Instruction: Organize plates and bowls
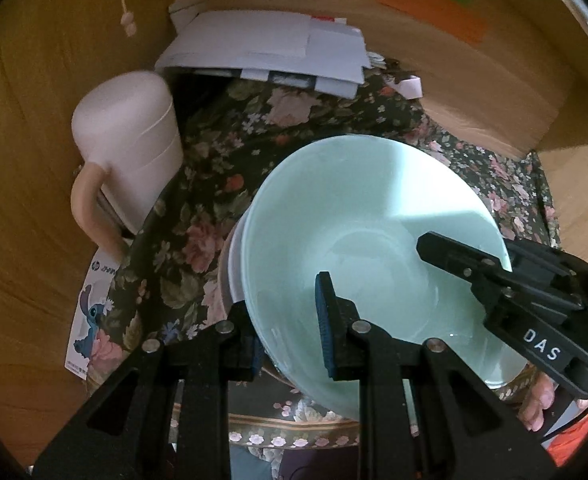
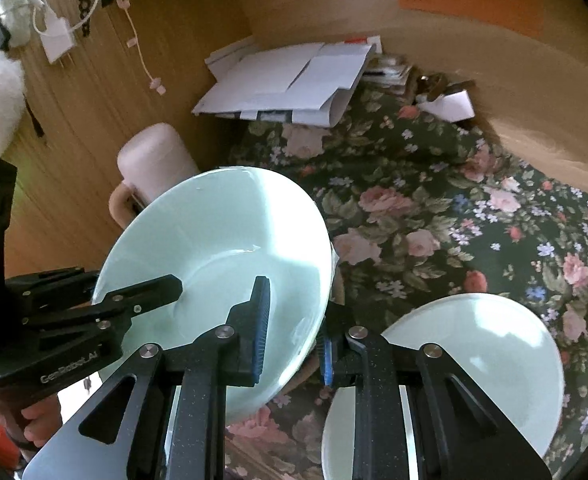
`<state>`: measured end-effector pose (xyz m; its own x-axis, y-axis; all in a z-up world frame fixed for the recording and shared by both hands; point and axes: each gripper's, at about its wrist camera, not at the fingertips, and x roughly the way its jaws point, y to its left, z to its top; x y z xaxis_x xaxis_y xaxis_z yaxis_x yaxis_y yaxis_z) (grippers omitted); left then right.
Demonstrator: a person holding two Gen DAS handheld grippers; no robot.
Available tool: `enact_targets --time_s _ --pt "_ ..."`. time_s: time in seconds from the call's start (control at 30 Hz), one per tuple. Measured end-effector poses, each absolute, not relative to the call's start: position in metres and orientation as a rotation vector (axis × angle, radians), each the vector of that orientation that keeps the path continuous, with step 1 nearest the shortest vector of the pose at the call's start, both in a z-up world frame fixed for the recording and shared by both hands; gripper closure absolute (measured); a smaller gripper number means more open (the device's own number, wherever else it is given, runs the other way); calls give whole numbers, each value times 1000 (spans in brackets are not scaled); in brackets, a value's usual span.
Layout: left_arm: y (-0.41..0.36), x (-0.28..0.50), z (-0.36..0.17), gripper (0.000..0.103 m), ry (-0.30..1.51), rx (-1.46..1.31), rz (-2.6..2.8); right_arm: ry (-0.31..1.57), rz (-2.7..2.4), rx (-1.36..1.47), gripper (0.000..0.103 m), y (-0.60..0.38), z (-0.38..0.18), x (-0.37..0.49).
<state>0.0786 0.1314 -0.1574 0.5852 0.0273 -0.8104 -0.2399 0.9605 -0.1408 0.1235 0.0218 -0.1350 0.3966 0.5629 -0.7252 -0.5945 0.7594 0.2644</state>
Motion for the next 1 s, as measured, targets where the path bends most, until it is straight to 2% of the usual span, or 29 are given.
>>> enact_targets --time_s 1.0 --pt "135 101 -174 80 975 -190 190 926 713 -112 81 19 -151 133"
